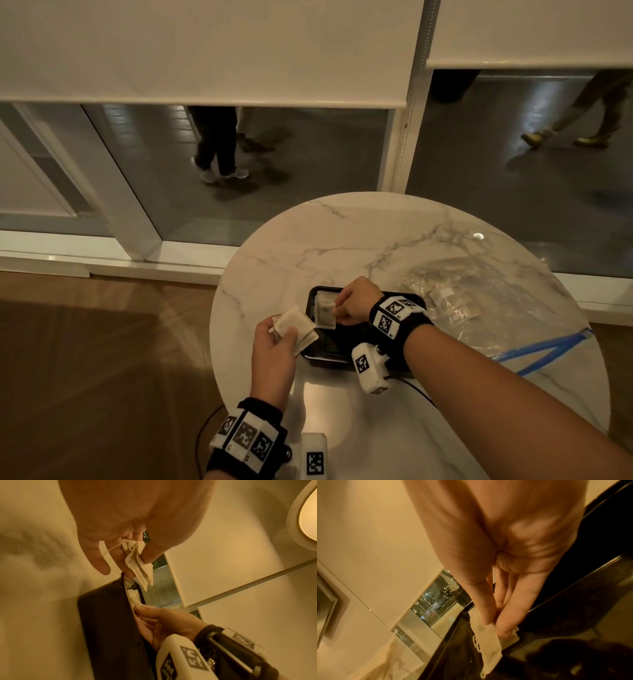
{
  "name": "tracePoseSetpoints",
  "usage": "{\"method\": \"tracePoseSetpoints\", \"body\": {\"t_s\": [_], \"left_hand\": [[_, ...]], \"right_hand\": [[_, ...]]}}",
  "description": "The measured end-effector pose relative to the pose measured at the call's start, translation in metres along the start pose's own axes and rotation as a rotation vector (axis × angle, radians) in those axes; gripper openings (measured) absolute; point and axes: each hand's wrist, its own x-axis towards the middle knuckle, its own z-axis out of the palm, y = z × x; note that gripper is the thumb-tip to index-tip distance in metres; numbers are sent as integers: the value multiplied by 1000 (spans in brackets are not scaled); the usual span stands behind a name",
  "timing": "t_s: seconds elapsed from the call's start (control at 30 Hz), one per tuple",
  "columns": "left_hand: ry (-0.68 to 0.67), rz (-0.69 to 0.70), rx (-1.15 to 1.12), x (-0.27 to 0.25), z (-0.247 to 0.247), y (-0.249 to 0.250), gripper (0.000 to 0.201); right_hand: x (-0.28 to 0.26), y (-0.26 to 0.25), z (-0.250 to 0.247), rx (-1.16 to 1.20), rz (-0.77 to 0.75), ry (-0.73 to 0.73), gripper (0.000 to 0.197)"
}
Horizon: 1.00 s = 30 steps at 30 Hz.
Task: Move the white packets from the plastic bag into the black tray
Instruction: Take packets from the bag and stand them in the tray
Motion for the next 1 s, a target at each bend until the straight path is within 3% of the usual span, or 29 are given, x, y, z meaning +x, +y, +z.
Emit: {"method": "tracePoseSetpoints", "body": {"t_s": [0.33,0.63,0.8,1.0], "left_hand": [[-24,0,9,0,-1,2,29],[-24,11,33,3,-3,-2,29],[-15,15,26,4,-2,-3,28],[-12,27,45,3,-3,-2,28]], "right_hand": [[11,4,1,-61,29,35,15],[17,15,-4,-229,51,88,41],[22,18,-2,-44,24,-47,27],[22,15,4,-64,-10,-8,22]]}}
